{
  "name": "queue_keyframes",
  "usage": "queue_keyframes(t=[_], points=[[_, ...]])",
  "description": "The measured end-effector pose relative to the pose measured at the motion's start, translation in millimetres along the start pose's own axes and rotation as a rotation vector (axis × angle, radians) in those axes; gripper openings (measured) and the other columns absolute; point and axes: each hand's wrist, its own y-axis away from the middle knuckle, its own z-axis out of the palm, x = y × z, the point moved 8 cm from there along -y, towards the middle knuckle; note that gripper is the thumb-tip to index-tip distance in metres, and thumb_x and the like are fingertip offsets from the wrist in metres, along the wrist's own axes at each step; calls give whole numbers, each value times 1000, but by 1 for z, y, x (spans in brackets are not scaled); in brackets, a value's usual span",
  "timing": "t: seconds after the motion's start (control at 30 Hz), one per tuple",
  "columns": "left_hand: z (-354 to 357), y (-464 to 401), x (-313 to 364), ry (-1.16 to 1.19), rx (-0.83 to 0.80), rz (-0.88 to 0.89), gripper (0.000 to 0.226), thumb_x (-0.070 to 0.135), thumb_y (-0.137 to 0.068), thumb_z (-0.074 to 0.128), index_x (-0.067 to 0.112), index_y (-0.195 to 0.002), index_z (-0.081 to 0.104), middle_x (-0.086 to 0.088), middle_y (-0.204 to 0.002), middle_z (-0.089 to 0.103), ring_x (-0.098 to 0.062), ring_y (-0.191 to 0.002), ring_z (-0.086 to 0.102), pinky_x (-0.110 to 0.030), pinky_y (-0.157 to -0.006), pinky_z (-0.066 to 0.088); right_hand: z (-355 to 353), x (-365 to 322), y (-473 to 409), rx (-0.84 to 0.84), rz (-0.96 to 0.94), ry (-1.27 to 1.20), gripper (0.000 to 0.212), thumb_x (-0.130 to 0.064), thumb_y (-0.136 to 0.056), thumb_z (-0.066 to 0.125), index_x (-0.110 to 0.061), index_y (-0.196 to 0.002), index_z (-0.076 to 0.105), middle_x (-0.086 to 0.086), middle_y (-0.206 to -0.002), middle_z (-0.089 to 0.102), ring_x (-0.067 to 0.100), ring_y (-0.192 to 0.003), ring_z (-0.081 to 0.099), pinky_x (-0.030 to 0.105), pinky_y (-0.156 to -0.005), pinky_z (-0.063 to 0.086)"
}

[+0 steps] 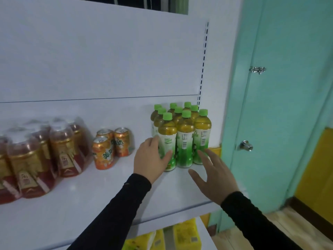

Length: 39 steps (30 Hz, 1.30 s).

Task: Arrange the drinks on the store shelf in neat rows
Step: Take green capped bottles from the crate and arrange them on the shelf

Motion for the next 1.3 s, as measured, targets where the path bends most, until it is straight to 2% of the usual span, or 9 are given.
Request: queue_keyframes(t=[0.07, 0.2, 0.33, 0.57, 0.7, 0.8, 0.97, 1.1, 1.3], points=[[17, -10, -7, 104, -33, -88, 68, 47, -86, 71, 16, -142, 46, -8, -127, 58, -26, -117, 55, -33, -92, 44, 6, 3, -7, -35, 6, -6, 70, -62, -89, 41, -11, -135, 56, 14, -136, 58, 32, -121, 59, 42, -97, 50], [40, -22, -14, 473, -30, -278, 62, 37, -82, 80, 23, -134, 49, 5, -120, 64, -12, -103, 59, -27, -85, 46, 15, 9, -22, -114, -17, -75, 81, -68, -86, 31, -13, -142, 49, 10, -145, 50, 28, -133, 49, 37, -106, 42], [62, -21, -24, 575, -75, -380, 56, 30, -87, 76, 22, -135, 48, 5, -123, 65, -15, -109, 63, -28, -87, 47, 18, 16, -34, -162, -58, -173, 87, -73, -83, 26, -15, -144, 46, 3, -145, 49, 19, -133, 46, 31, -107, 41], [53, -11, -32, 653, -69, -440, 48, 24, -81, 82, 29, -117, 52, 12, -108, 68, -8, -100, 66, -28, -80, 56, 31, 6, -44, -235, -91, -351, 68, -58, -93, 51, -20, -148, 38, -3, -145, 45, 13, -131, 44, 22, -103, 37], [35, 0, -32, 830, -56, -489, 52, 27, -76, 87, 21, -118, 58, 0, -106, 74, -18, -96, 73, -42, -82, 61, 46, -13, -43, -310, -75, -533, 90, -74, -81, 50, -21, -152, 32, -3, -148, 42, 11, -135, 40, 21, -109, 33], [15, 3, -25, 956, -14, -479, 40, 20, -79, 83, 18, -112, 61, 0, -95, 77, -20, -87, 75, -40, -71, 62, 57, -26, -44, -343, -17, -699, 105, -90, -64, 49, -27, -147, 38, -8, -139, 51, 7, -125, 49, 31, -106, 43], [-6, 1, -20, 907, -32, -421, 48, 23, -76, 86, 14, -116, 60, -3, -101, 76, -21, -91, 75, -40, -75, 62, 54, -49, -47, -350, 39, -1039, 40, -40, -79, 80, -44, -112, 57, -24, -106, 68, -4, -100, 62, 20, -88, 51], [-18, -1, -25, 903, -54, -402, 74, 55, -63, 88, 17, -119, 58, -9, -110, 73, -22, -99, 73, -45, -89, 59, 48, -61, -45, -437, 36, -1254, 36, -29, -84, 74, -34, -117, 63, -15, -112, 71, 6, -105, 66, 24, -88, 53], [-26, -5, -25, 1157, -143, -403, 57, 36, -77, 74, 13, -127, 59, -15, -117, 71, -32, -103, 70, -47, -86, 58, 53, -72, -34, -698, 163, -1586, 35, -27, -88, 69, -15, -120, 64, 3, -106, 74, 16, -94, 70, 28, -75, 55]])
